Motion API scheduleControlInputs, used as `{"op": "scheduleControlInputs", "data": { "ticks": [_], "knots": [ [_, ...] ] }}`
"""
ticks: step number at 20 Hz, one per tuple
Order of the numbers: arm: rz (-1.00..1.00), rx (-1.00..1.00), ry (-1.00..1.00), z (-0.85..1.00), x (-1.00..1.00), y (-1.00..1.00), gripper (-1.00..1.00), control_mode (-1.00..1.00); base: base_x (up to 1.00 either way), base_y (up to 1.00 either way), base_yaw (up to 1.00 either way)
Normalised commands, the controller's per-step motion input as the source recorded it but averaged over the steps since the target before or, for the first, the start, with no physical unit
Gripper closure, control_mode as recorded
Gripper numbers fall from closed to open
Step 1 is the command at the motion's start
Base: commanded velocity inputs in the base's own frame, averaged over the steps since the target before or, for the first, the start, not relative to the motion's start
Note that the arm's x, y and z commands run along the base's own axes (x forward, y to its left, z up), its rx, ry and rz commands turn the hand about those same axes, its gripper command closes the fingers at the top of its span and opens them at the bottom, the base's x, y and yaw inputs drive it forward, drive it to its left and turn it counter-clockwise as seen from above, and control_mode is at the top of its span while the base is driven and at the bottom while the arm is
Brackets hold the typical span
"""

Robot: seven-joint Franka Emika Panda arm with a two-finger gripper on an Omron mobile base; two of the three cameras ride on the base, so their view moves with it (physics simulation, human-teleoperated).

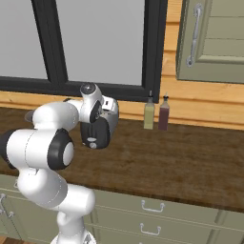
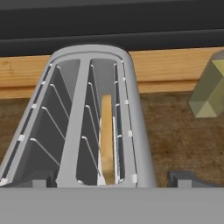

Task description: Start the toaster. Once the lever pops up, take the bread to the plate on the dining counter.

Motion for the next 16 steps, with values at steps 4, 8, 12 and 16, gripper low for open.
{"op": "scheduleControlInputs", "data": {
  "ticks": [4,8,12,16],
  "knots": [
    [0.0,0.0,0.0,-0.01,0.0,0.0,-1.0,-1.0,0.0,0.0,0.0],
    [0.0,0.0,0.0,-0.02,0.0,0.03,-1.0,-1.0,0.0,0.0,0.0],
    [0.0,0.0,0.0,-0.01,0.0,0.08,-1.0,-1.0,0.0,0.0,0.0],
    [0.0,0.0,0.0,0.0,0.0,0.0,-1.0,-1.0,0.0,0.0,0.0]
  ]
}}
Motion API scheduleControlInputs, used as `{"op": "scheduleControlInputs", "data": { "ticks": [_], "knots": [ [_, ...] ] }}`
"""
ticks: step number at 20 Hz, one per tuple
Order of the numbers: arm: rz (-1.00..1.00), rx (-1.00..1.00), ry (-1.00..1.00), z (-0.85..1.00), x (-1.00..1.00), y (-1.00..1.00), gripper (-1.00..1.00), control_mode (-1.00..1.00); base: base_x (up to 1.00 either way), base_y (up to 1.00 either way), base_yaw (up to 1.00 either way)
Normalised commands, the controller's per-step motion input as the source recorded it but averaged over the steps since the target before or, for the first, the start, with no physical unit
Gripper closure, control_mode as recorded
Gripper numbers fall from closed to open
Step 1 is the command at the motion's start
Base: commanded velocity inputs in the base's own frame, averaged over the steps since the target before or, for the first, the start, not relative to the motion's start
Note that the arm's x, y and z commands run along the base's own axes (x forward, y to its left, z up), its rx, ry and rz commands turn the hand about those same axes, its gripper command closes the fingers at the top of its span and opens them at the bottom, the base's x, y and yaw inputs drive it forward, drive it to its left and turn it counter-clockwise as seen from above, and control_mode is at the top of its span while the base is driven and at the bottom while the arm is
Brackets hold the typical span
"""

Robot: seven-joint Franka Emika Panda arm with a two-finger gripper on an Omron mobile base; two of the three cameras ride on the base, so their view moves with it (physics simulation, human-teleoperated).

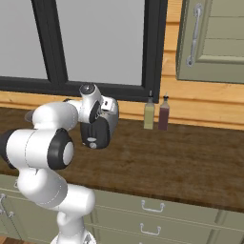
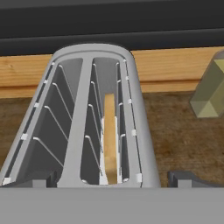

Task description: Start the toaster. Once the lever pops up, take the bread to the plate on the dining counter.

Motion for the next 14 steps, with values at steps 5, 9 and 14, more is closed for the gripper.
{"op": "scheduleControlInputs", "data": {
  "ticks": [5,9,14],
  "knots": [
    [0.0,0.0,0.0,0.0,0.0,0.0,-1.0,-1.0,0.0,0.0,0.0],
    [0.0,0.0,0.0,0.0,0.0,0.0,-1.0,-1.0,0.0,0.0,0.0],
    [0.0,0.0,0.0,0.0,0.0,0.0,-1.0,-1.0,0.0,0.0,0.0]
  ]
}}
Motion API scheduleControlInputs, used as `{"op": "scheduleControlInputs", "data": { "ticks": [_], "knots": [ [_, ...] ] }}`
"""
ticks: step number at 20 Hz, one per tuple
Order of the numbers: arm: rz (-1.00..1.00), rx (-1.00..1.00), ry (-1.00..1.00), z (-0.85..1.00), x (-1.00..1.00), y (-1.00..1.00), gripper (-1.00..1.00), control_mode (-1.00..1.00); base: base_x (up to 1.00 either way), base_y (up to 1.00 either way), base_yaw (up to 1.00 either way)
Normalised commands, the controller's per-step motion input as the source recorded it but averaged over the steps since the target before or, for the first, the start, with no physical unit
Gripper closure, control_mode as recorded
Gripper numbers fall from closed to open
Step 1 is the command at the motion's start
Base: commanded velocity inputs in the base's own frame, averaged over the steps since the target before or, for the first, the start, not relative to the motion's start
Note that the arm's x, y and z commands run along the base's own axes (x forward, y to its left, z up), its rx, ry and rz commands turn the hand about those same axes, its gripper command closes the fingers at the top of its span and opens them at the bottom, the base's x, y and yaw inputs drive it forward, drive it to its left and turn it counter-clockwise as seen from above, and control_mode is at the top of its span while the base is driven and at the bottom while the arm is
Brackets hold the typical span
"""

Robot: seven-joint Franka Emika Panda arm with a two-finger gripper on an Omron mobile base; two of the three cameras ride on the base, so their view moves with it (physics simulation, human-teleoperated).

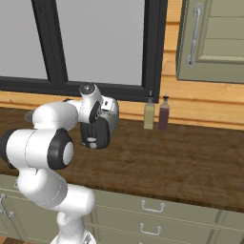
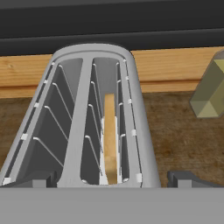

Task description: Start the toaster. Once the lever pops up, take the bread to the plate on the dining counter.

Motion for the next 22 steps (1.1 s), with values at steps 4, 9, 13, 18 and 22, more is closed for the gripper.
{"op": "scheduleControlInputs", "data": {
  "ticks": [4,9,13,18,22],
  "knots": [
    [0.0,0.0,0.0,0.0,0.0,0.0,-1.0,-1.0,0.0,0.0,0.0],
    [0.0,0.0,0.0,0.0,0.0,0.0,-1.0,-1.0,0.0,0.0,0.0],
    [0.0,0.0,0.0,0.0,0.0,0.0,-1.0,-1.0,0.0,0.0,0.0],
    [0.0,0.0,0.0,0.0,0.0,0.0,-1.0,-1.0,0.0,0.0,0.0],
    [0.0,0.0,0.0,0.0,0.0,0.0,-1.0,-1.0,0.0,0.0,0.0]
  ]
}}
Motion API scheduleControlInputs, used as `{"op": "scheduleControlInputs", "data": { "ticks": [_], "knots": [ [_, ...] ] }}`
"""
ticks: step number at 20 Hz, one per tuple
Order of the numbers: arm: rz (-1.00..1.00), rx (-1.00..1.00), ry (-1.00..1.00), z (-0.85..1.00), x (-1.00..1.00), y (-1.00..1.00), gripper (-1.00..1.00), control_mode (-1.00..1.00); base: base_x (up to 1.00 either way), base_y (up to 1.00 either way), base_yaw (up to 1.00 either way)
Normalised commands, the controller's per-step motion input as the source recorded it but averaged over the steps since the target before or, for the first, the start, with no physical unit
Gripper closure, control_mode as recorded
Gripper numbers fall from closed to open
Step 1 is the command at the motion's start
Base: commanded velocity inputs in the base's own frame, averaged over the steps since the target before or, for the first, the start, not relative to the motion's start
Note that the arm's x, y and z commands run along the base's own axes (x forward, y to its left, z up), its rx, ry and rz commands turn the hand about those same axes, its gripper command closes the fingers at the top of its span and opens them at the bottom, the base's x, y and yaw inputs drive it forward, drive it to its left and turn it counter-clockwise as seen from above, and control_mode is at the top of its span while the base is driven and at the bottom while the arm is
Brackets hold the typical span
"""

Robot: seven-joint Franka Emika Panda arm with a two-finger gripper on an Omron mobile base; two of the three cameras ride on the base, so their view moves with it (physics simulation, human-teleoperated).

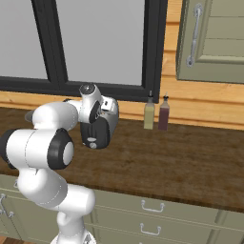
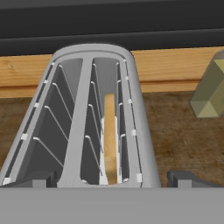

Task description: Start the toaster. Once the lever pops up, take the bread to the plate on the dining counter.

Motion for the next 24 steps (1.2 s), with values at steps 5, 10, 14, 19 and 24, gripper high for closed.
{"op": "scheduleControlInputs", "data": {
  "ticks": [5,10,14,19,24],
  "knots": [
    [0.0,0.0,0.0,0.0,0.0,0.0,-1.0,-1.0,0.0,0.0,0.0],
    [0.0,0.0,0.0,0.0,0.0,0.0,-1.0,-1.0,0.0,0.0,0.0],
    [0.0,0.0,0.0,0.0,0.0,0.0,-1.0,-1.0,0.0,0.0,0.0],
    [0.0,0.0,0.0,0.0,0.0,0.0,-1.0,-1.0,0.0,0.0,0.0],
    [0.0,0.0,0.0,0.0,0.0,0.0,-1.0,-1.0,0.0,0.0,0.0]
  ]
}}
